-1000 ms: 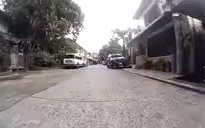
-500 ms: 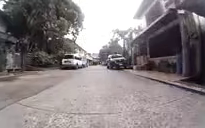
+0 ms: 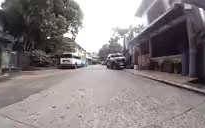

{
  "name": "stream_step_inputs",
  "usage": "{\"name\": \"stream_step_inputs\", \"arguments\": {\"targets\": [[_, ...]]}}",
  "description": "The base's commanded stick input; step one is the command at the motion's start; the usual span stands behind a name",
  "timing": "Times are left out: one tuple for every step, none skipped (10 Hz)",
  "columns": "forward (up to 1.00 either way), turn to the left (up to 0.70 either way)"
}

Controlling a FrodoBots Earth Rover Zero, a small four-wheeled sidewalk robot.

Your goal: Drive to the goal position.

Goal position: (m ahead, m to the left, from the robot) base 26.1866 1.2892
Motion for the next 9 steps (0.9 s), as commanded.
{"name": "stream_step_inputs", "arguments": {"targets": [[0.7,0.0],[0.7,0.0],[0.7,0.0],[0.7,0.0],[0.7,0.0],[0.7,0.0],[0.7,0.0],[0.7,0.0],[0.7,0.0]]}}
